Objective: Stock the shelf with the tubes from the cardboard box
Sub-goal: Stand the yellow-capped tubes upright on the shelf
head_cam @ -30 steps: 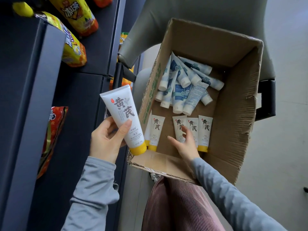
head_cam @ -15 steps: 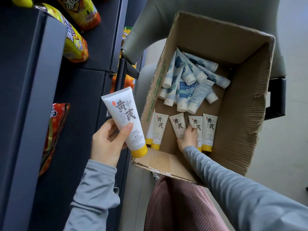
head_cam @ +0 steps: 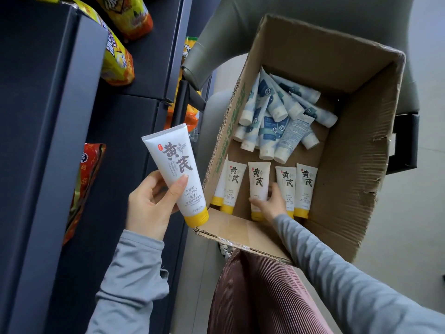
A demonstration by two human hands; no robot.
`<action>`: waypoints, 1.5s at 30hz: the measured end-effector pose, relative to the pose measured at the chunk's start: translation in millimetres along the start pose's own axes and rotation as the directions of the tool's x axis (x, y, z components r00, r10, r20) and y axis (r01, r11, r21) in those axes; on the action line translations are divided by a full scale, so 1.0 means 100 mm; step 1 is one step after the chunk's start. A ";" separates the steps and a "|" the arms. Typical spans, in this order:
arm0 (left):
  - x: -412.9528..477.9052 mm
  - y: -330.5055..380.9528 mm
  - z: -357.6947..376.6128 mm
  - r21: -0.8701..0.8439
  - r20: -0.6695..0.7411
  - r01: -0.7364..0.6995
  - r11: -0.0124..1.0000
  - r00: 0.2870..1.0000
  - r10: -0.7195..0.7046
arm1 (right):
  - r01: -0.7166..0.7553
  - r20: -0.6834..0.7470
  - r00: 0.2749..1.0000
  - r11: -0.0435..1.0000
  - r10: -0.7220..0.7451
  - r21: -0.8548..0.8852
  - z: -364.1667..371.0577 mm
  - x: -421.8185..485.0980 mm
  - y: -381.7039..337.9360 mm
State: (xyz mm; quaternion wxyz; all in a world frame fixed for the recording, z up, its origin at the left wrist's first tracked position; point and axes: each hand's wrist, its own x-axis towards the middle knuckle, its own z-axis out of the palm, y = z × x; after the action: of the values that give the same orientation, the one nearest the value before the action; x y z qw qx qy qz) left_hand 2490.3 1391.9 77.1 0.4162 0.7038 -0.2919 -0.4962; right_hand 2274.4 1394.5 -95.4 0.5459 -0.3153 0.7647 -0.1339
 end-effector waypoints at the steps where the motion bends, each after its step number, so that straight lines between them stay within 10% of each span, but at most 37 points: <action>1: -0.01 -0.01 0.00 -0.010 -0.005 0.007 1.000 1.000 -0.007 | 0.032 0.013 0.999 0.998 -0.032 0.052 -0.02 -0.04 -0.04; 25: -0.59 0.78 -0.22 -0.233 0.023 -0.018 0.972 0.999 0.024 | 0.311 0.266 0.828 0.799 -0.493 0.514 -0.72 -1.51 -1.57; 45: -1.91 2.26 -0.84 -0.145 -0.247 -0.538 0.830 0.832 0.497 | 0.679 0.150 0.479 0.473 -0.865 0.561 -1.24 -3.44 -2.71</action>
State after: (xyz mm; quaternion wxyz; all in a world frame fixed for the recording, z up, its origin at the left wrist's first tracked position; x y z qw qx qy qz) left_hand 2505.5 1465.2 376.0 0.6335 0.5962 -0.3758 -0.3192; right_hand 2321.9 1386.2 357.2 0.6231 -0.5264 0.3442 -0.4649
